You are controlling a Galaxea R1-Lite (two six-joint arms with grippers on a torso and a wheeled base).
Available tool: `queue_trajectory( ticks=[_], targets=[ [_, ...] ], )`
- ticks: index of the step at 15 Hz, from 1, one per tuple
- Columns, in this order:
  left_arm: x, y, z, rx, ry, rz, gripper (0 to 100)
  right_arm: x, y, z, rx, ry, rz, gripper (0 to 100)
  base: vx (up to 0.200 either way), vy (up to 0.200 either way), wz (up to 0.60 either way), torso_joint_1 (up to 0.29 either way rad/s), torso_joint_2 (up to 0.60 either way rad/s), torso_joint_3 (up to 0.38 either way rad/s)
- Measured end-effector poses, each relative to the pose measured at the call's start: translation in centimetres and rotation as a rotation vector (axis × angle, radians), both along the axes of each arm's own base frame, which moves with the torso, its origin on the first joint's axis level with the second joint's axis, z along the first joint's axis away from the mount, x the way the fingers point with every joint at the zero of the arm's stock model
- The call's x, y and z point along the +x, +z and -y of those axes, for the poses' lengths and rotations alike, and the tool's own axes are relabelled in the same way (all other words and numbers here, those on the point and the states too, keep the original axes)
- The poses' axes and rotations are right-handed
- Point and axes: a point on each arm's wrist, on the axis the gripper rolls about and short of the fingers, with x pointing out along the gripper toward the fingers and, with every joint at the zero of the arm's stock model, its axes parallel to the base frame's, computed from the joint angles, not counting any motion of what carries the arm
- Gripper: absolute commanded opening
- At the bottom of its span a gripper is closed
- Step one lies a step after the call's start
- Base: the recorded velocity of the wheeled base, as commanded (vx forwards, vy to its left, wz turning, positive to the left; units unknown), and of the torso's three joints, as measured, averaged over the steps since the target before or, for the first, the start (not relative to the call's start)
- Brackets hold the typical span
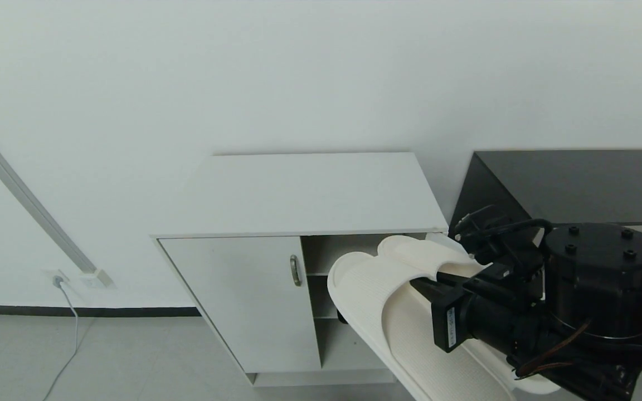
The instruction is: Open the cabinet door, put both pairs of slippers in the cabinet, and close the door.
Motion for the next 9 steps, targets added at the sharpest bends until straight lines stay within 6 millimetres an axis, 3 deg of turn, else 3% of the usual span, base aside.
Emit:
queue_trajectory(
  ticks=[9],
  targets=[
    [0.0,0.0,0.0,0.001,0.0,0.0,0,-0.55,-1.02,-0.17,-0.039,0.027,0.021,0,0.0,0.0,0.0,0.0,0.0,0.0]
  ],
)
